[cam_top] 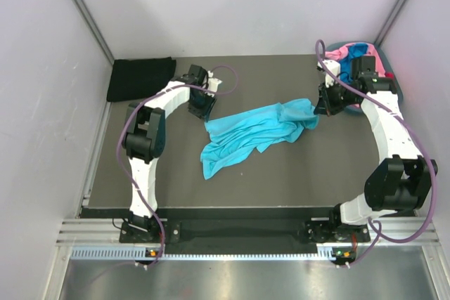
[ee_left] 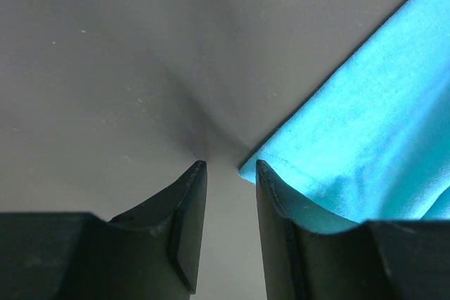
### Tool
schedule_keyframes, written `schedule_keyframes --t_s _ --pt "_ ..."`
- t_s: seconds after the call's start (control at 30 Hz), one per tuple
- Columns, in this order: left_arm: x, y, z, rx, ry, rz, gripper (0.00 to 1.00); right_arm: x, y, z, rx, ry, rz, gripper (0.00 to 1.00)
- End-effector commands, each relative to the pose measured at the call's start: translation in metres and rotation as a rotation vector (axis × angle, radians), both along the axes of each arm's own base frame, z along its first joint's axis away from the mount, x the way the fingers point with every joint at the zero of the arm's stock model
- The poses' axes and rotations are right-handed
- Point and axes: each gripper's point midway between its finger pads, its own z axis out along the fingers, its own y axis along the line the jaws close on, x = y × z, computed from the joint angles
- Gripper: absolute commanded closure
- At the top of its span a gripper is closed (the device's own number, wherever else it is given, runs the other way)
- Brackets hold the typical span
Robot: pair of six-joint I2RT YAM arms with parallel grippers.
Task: Fold and stack the t-shirts
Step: Flatten the tshirt out
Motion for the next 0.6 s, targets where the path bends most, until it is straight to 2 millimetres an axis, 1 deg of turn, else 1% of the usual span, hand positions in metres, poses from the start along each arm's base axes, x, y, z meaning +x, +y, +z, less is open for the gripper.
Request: schedule_keyframes --t_s 0.0,0.07,0.3,0.57 --pt "0.003 -0.005 0.012 -0.025 -0.022 -0.024 0.61 0.01 0.001 0.013 -0.001 -0.06 0.013 1.0" --pt "-0.002 -0.005 0.009 -0.026 -0.01 -0.032 0.61 0.011 0.001 0.011 0.0 -0.055 0.014 1.0" --pt "-0.012 -0.014 0.001 -0.032 0.023 -0.069 0.61 0.014 0.002 0.006 0.008 -0.048 0.017 1.0" --pt "-0.024 -0.011 -0.01 -0.006 0.053 -0.077 0.62 0.017 0.003 0.006 0.01 -0.055 0.017 1.0"
